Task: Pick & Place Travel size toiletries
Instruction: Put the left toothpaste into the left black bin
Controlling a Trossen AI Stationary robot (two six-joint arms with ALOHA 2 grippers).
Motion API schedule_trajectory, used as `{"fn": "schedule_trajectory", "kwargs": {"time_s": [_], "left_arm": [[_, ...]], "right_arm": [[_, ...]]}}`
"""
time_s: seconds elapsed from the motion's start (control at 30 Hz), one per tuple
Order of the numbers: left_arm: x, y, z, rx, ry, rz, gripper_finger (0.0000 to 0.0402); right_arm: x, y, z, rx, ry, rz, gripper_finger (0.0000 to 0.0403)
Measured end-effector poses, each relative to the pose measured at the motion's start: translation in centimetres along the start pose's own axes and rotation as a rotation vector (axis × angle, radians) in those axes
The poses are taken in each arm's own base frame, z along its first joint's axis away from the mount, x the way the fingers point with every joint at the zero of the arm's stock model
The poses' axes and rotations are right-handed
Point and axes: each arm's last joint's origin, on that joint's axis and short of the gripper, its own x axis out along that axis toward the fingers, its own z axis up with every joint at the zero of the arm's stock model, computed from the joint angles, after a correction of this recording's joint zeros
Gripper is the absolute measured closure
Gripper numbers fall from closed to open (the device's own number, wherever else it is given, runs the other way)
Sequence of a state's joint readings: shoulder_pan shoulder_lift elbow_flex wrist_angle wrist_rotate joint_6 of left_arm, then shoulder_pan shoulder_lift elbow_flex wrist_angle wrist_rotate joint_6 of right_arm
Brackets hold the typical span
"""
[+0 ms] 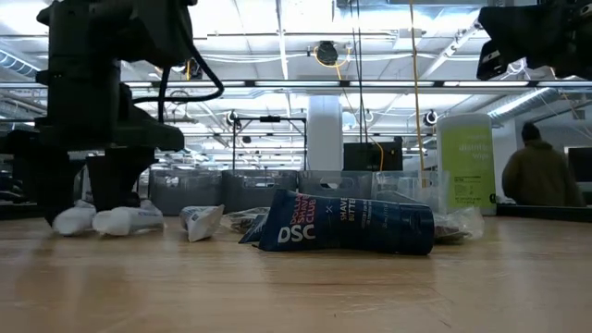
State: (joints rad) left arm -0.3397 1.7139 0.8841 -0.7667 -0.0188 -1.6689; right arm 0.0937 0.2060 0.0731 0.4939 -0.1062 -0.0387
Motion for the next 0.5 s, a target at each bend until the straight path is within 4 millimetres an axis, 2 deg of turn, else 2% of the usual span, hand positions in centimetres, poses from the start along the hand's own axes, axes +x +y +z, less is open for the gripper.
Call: {"fn": "schedule_trajectory", "kwargs": {"time_s": [0.3, 0.5], "left_arm": [[0.00, -0.05, -0.02, -0.015, -0.007, -0.005, 0.0135], [0.01, -0.08, -0.09, -0.026, 0.010, -0.007, 0.0135]], "right_arm": [[-0.01, 0.04, -0.86, 0.068, 0.088, 0.001, 0.0399], [0.03, 0.01, -0.44, 0.084, 0.044, 0.000, 0.0399]]}}
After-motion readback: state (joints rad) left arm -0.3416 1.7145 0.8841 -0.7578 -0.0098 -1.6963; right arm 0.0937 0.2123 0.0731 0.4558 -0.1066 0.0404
